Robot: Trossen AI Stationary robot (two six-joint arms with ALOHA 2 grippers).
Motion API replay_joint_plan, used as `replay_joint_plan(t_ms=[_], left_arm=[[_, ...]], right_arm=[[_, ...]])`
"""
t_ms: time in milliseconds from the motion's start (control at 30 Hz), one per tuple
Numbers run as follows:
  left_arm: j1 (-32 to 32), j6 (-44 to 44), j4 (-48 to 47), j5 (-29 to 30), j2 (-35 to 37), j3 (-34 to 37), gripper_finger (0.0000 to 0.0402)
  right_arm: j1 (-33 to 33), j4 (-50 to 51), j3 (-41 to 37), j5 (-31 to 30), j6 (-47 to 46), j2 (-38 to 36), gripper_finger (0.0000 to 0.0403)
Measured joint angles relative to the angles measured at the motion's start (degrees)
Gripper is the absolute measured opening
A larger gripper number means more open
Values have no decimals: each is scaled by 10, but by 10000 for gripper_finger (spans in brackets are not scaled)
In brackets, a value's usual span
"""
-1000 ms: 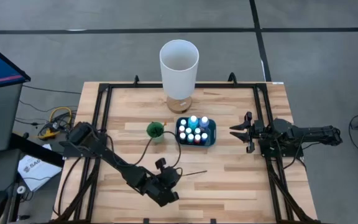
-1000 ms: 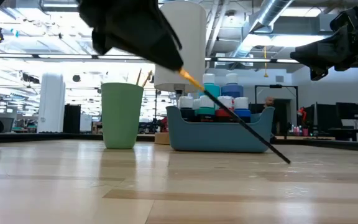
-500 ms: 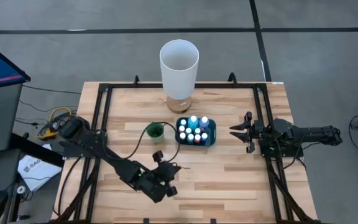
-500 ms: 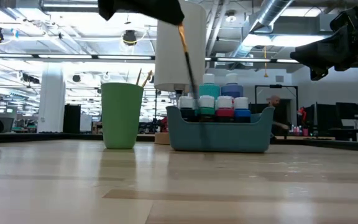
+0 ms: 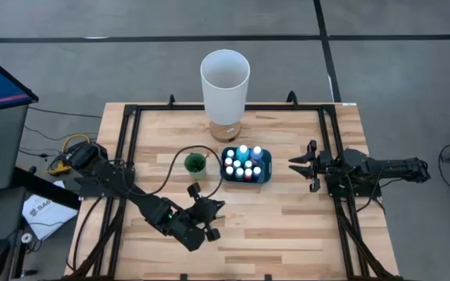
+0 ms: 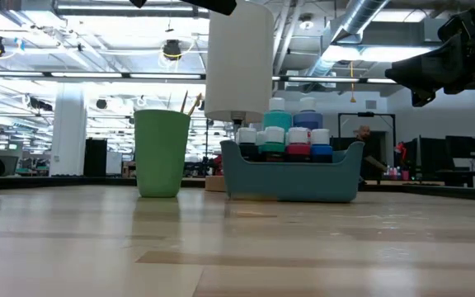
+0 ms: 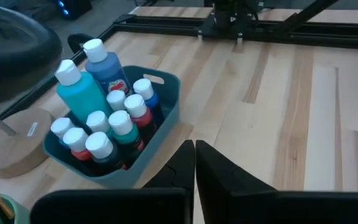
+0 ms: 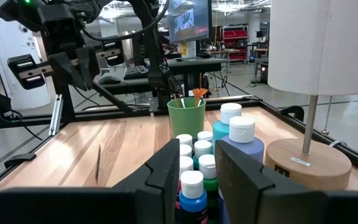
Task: Pick & Place Paint Supplies
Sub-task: Put the gold paintbrush into the green cup
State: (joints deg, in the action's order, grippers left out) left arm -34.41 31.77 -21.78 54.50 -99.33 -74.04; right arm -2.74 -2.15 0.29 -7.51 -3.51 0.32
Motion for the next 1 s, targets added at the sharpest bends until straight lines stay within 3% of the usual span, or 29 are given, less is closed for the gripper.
replay_joint_plan(t_ms=[300,633,800,1000], left_arm=[[9,1,27,-108,0,45,20],[33,-30,282,-181,0,176,150],[57,-65,345,-210,-38,181,195],[83,-113,387,-266,-129,135,194]], right_arm=[[0,0,0,0,0,0,98],[0,0,0,0,0,0,98],[0,0,0,0,0,0,98],[0,0,0,0,0,0,98]])
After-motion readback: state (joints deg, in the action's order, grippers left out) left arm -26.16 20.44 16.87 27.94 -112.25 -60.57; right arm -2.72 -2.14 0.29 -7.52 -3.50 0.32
